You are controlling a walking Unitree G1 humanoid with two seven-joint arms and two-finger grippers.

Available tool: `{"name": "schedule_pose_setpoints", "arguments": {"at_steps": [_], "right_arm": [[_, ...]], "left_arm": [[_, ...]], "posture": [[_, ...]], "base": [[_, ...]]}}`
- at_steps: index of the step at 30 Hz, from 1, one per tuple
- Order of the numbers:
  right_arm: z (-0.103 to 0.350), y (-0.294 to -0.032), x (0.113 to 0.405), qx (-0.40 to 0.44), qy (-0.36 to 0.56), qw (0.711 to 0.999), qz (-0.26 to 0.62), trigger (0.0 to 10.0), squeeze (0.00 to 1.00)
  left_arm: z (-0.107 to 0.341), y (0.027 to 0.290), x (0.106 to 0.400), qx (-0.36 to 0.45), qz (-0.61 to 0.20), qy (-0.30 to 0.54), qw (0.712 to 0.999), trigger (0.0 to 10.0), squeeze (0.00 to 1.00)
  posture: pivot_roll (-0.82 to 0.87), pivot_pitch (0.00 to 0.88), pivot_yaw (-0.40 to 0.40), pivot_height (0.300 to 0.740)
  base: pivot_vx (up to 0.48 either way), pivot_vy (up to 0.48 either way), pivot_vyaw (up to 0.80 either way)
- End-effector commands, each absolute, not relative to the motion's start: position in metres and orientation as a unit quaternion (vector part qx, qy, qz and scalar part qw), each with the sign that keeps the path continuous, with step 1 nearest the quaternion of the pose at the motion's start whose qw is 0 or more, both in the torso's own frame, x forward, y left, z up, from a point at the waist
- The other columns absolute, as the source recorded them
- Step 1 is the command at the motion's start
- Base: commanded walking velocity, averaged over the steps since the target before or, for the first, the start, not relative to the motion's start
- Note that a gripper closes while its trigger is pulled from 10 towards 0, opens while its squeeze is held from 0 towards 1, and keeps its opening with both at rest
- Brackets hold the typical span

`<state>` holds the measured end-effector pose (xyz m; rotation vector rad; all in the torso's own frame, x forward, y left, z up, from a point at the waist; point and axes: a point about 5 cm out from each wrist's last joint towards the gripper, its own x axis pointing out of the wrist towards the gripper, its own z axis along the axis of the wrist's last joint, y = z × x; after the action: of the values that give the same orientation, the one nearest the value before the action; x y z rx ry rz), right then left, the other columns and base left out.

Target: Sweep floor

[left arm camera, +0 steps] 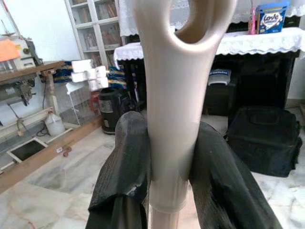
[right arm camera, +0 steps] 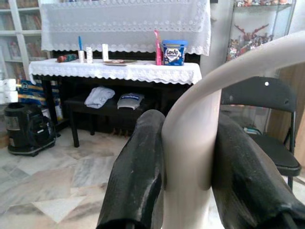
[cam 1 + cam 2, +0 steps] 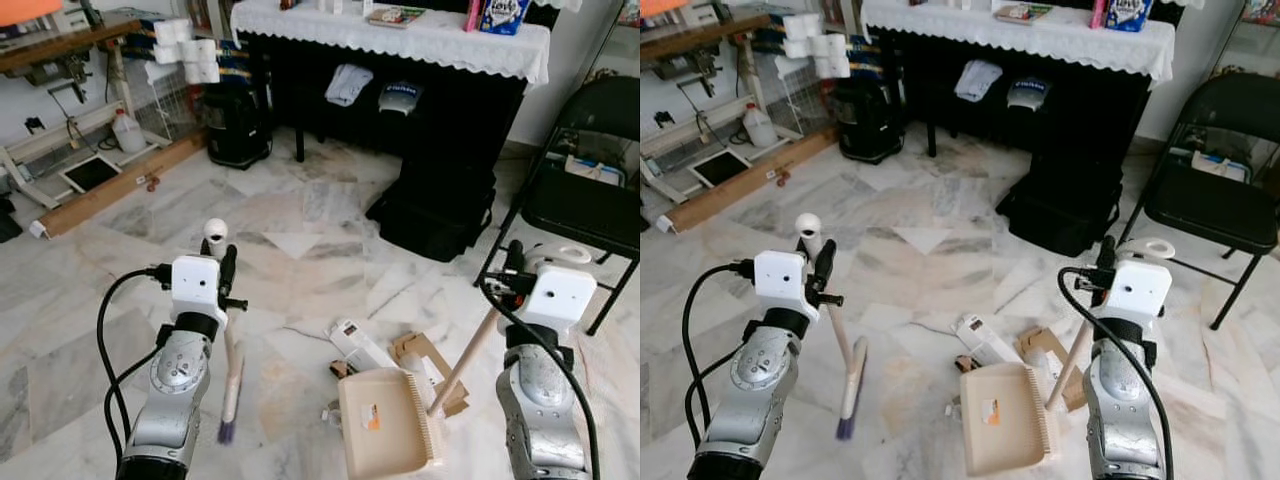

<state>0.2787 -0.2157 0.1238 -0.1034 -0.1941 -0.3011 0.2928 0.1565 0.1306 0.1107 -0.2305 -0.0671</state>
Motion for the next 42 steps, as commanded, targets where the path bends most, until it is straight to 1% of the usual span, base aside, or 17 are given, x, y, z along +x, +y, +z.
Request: {"name": "schedule_pose_setpoints", "arguments": {"at_steps": [1,18,19,23,32,35,39,42], "right_arm": [[0.1224,-0.2182,0.2775,-0.056,-0.1,0.982,-0.153,10.0,0.0],[0.1164,-0.2172,0.2761,-0.046,-0.087,0.983,-0.155,10.0,0.0],[0.1168,-0.2165,0.2769,-0.044,-0.088,0.983,-0.154,10.0,0.0],[0.1197,-0.2146,0.2785,-0.045,-0.097,0.983,-0.15,10.0,0.0],[0.1224,-0.2108,0.2809,-0.041,-0.103,0.983,-0.147,10.0,0.0],[0.1211,-0.2114,0.2811,-0.03,-0.097,0.983,-0.15,10.0,0.0],[0.1218,-0.2114,0.2809,-0.035,-0.101,0.983,-0.149,10.0,0.0],[0.1229,-0.2112,0.2806,-0.041,-0.105,0.982,-0.149,10.0,0.0]], "left_arm": [[0.1338,0.1555,0.2928,0.055,-0.036,-0.128,0.99,10.0,0.0],[0.1309,0.1572,0.2922,0.054,-0.031,-0.117,0.991,10.0,0.0],[0.1308,0.1574,0.2924,0.053,-0.03,-0.116,0.991,10.0,0.0],[0.1309,0.1579,0.2931,0.052,-0.029,-0.114,0.992,10.0,0.0],[0.1323,0.1591,0.2929,0.054,-0.028,-0.116,0.991,10.0,0.0],[0.1342,0.1596,0.293,0.06,-0.028,-0.122,0.99,10.0,0.0],[0.1348,0.1595,0.2934,0.059,-0.028,-0.123,0.99,10.0,0.0],[0.1353,0.1592,0.2937,0.059,-0.028,-0.123,0.99,10.0,0.0]], "posture": [[0.01,0.0,0.003,0.74],[0.01,0.017,0.006,0.74],[0.01,0.019,0.005,0.74],[0.01,0.021,0.006,0.74],[0.02,0.022,0.006,0.74],[0.02,0.024,0.006,0.74],[0.02,0.024,0.007,0.74],[0.02,0.025,0.007,0.74]], "base": [[0.0,0.0,0.0],[0.0,0.0,0.0],[0.0,0.0,-0.76],[0.0,0.454,-0.73],[0.0,0.48,0.0],[0.0,0.0,-0.46],[0.0,0.0,-0.68],[0.0,0.0,0.0]]}}
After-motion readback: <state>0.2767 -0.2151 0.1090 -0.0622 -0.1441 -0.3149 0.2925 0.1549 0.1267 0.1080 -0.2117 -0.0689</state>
